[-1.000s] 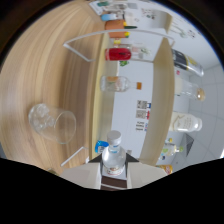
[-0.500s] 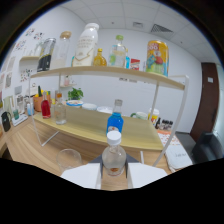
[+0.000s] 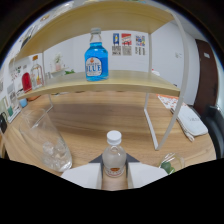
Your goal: Make me a cup of Mojito.
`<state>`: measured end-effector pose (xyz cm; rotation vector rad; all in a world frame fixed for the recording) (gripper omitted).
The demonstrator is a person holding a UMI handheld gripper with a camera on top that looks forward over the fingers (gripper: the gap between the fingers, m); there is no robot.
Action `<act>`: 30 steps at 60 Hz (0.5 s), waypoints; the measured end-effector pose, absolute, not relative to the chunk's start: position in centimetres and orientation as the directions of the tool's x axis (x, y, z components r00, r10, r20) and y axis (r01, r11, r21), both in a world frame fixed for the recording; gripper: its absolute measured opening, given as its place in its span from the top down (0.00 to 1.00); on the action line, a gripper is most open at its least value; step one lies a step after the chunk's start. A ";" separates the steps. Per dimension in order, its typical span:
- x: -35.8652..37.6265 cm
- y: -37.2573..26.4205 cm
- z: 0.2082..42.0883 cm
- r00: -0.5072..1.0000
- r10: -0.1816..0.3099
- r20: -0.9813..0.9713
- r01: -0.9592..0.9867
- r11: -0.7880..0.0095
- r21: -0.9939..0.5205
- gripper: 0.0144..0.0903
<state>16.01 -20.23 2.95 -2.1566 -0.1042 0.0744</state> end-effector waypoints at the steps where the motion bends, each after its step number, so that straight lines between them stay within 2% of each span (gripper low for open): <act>1: 16.2 -20.3 2.8 0.995 0.100 -0.015 0.043 -0.558 -0.829 0.74; 7: 16.5 -20.6 2.0 0.996 0.087 -0.011 0.041 -0.577 -0.816 0.74; 15: 16.4 -20.9 1.9 0.995 0.100 0.022 0.075 -0.566 -0.821 0.73; 21: 16.5 -21.4 1.8 0.996 0.086 0.023 0.069 -0.576 -0.814 0.70; 27: 16.4 -22.3 1.9 0.997 0.075 -0.001 0.044 -0.595 -0.803 0.46; 28: 16.3 -22.5 2.0 0.997 0.073 -0.006 0.039 -0.599 -0.800 0.40; 30: 16.3 -22.8 2.4 0.998 0.066 -0.007 0.034 -0.604 -0.797 0.22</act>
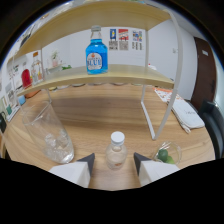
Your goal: Make me a cup of Mojito.
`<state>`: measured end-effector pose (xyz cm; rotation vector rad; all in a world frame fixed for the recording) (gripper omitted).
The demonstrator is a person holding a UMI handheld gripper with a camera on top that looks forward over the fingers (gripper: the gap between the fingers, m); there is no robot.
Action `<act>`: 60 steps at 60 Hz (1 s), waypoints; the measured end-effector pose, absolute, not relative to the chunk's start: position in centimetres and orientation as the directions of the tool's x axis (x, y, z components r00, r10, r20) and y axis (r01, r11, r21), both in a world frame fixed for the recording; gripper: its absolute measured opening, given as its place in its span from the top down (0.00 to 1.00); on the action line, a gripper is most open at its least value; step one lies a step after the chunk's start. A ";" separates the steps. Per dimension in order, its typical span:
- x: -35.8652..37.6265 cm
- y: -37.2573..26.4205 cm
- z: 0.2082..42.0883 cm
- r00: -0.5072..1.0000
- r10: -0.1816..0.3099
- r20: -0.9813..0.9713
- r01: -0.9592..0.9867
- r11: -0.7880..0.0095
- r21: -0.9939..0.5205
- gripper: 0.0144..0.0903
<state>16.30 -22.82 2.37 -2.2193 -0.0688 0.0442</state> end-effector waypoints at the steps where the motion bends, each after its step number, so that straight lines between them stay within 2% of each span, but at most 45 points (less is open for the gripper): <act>1: 16.4 -23.0 2.7 0.998 0.060 -0.004 0.033 -0.601 -0.798 0.16; 3: 16.5 -23.3 3.4 0.999 0.048 0.003 0.030 -0.592 -0.805 0.11; 10: 16.2 -24.6 7.6 1.000 0.011 0.012 0.016 -0.542 -0.840 0.06; 22: 13.1 -28.0 14.6 1.000 -0.031 0.001 -0.013 -0.460 -0.888 0.07; 31: 9.3 -30.9 16.1 1.000 -0.008 0.011 0.006 -0.441 -0.897 0.07; 46: 3.7 -34.0 13.6 1.000 0.003 -0.004 -0.002 -0.518 -0.855 0.06; 52: 1.1 -33.2 15.9 0.999 0.026 -0.018 -0.003 -0.496 -0.868 0.06; 60: -2.9 -30.9 21.9 0.998 0.048 -0.041 -0.016 -0.431 -0.902 0.06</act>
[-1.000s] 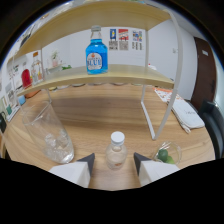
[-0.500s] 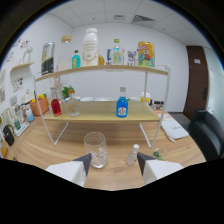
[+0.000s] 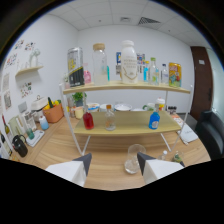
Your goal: Make me a cup of Mojito.
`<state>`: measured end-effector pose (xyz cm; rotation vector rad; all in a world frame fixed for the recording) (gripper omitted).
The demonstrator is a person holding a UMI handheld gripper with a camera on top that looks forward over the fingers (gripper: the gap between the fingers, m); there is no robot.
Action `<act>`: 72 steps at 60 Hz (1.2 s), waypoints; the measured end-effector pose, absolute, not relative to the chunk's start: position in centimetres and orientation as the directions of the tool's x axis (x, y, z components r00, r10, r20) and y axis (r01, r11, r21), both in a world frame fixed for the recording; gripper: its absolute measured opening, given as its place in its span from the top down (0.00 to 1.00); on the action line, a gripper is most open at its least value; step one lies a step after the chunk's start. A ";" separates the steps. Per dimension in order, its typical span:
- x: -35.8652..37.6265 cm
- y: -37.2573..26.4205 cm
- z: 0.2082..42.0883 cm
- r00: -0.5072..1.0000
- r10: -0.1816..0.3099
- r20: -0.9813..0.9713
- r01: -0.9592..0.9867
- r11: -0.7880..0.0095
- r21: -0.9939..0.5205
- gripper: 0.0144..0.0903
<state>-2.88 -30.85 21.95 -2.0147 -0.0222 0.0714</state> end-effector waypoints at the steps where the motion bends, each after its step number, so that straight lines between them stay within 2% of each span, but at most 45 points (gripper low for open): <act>1: -3.3 -30.5 22.8 0.998 0.048 -0.039 -0.015 -0.421 -0.907 0.06; 10: -7.4 -27.3 30.7 0.998 0.060 -0.023 -0.002 -0.333 -0.943 0.06; 20: -12.0 -24.3 36.6 0.996 0.081 -0.044 -0.021 -0.267 -0.964 0.06; 33: -15.7 -19.2 39.5 0.995 0.085 -0.047 -0.028 -0.205 -0.978 0.06; 39: -16.2 -16.2 39.9 0.997 0.071 -0.033 -0.018 -0.194 -0.981 0.06; 45: -15.8 -13.3 40.6 0.999 0.034 -0.015 -0.009 -0.172 -0.985 0.07; 52: -15.2 -11.0 41.4 1.000 -0.009 0.003 0.002 -0.147 -0.989 0.18; 58: -15.1 -10.1 41.6 1.000 -0.022 0.019 0.016 -0.136 -0.991 0.29; 62: -15.5 -9.9 41.5 0.999 -0.022 0.030 0.027 -0.132 -0.991 0.48; 72: -15.6 -10.0 41.5 1.000 -0.006 0.019 0.018 -0.127 -0.992 0.50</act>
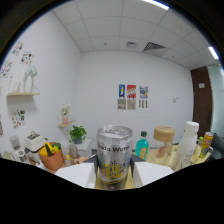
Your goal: Make me a cup of Mojito.
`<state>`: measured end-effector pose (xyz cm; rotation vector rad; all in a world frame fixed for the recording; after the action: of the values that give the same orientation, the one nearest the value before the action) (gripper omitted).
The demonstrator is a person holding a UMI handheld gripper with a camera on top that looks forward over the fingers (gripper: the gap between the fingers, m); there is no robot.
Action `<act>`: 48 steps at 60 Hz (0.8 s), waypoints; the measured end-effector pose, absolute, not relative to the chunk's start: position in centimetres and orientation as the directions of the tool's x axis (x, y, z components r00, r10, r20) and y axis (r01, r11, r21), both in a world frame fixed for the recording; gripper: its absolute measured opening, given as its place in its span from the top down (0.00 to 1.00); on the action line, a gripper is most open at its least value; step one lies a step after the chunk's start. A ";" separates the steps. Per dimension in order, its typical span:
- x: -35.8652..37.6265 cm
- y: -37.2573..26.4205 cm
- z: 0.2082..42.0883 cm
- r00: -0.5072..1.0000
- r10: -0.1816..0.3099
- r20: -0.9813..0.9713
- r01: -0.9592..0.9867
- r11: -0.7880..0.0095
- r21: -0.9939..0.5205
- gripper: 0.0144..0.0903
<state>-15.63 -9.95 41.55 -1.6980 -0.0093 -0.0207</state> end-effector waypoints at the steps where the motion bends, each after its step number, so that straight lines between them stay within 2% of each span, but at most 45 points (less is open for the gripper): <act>1: -15.5 -9.9 41.5 1.000 -0.002 0.015 0.014 -0.132 -0.991 0.51; 7: -15.2 -10.1 41.6 1.000 -0.003 -0.026 -0.026 -0.126 -0.992 0.52; 16: -15.6 -11.2 41.9 0.997 0.073 -0.030 -0.020 -0.127 -0.992 0.53; 26: -15.1 -14.7 43.4 0.989 0.145 -0.026 -0.016 -0.073 -0.997 0.53; 33: -14.0 -18.0 43.1 0.984 0.176 -0.033 -0.027 -0.039 -0.999 0.53; 40: -12.3 -21.0 40.5 0.984 0.178 -0.010 -0.004 -0.031 -1.000 0.53; 48: -10.6 -23.0 34.0 0.987 0.156 -0.045 -0.029 -0.102 -0.994 0.53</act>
<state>-10.56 -23.01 33.98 -1.6663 -0.0971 0.1561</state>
